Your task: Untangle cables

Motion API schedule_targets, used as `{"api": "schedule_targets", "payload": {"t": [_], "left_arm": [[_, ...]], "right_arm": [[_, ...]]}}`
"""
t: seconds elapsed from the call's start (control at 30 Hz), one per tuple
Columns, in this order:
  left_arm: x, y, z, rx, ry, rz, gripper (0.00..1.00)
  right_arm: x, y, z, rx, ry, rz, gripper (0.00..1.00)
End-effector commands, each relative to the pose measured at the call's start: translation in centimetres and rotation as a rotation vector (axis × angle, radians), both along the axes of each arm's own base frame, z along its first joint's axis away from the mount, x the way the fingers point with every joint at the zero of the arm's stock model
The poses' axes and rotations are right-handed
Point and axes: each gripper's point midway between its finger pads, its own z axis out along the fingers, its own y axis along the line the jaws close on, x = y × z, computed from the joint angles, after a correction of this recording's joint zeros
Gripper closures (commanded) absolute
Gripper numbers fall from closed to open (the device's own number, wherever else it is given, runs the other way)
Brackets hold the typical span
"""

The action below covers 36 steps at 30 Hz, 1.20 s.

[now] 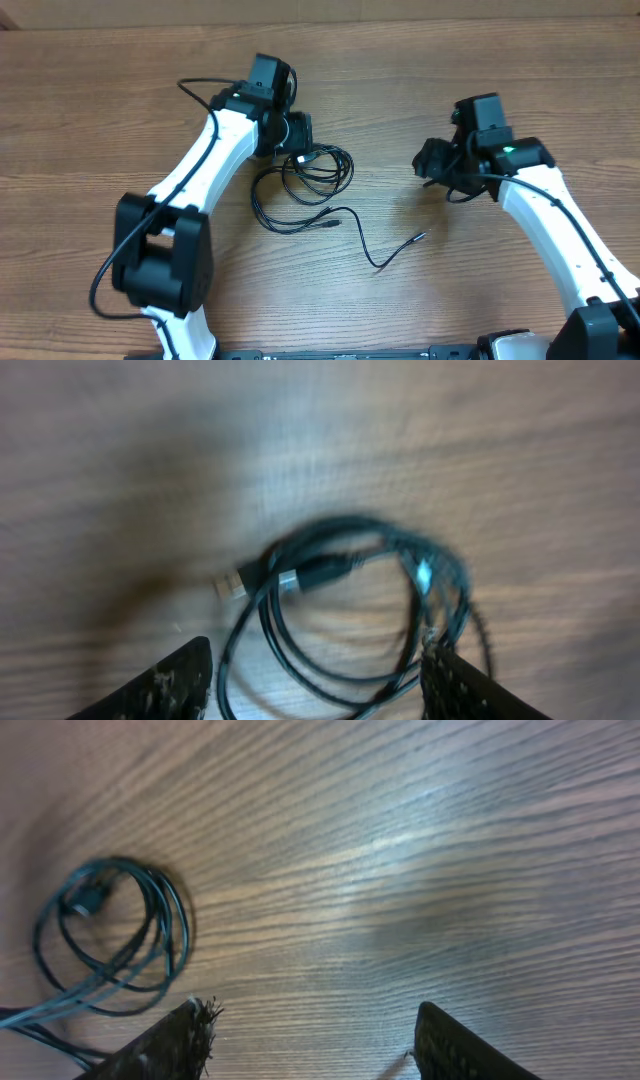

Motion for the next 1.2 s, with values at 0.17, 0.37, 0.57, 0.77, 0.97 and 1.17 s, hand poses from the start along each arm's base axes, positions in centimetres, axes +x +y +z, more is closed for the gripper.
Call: {"api": "schedule_targets", "payload": {"t": [0.17, 0.37, 0.57, 0.77, 0.97, 1.17], "left_arm": [[-2.9, -0.6, -6.2, 0.014, 0.224, -0.046, 0.38], [-3.5, -1.4, -7.1, 0.02, 0.245, -0.066, 0.42], [-3.7, -1.6, -7.4, 0.094, 0.224, -0.074, 0.46], [-3.5, -1.5, -7.7, 0.181, 0.199, 0.012, 0.45], [-2.9, -2.3, -7.6, 0.142, 0.19, 0.122, 0.45], [-1.8, -2.9, -7.3, 0.09, 0.168, 0.214, 0.53]], "right_arm": [[0.4, 0.2, 2.4, 0.108, -0.032, -0.004, 0.36], [0.3, 0.2, 2.4, 0.108, -0.031, -0.004, 0.36], [0.2, 0.2, 2.4, 0.109, -0.026, -0.004, 0.35], [0.2, 0.3, 2.4, 0.111, -0.025, -0.003, 0.36], [0.2, 0.3, 2.4, 0.111, -0.024, -0.003, 0.35], [0.2, 0.3, 2.3, 0.111, -0.023, -0.003, 0.35]]}}
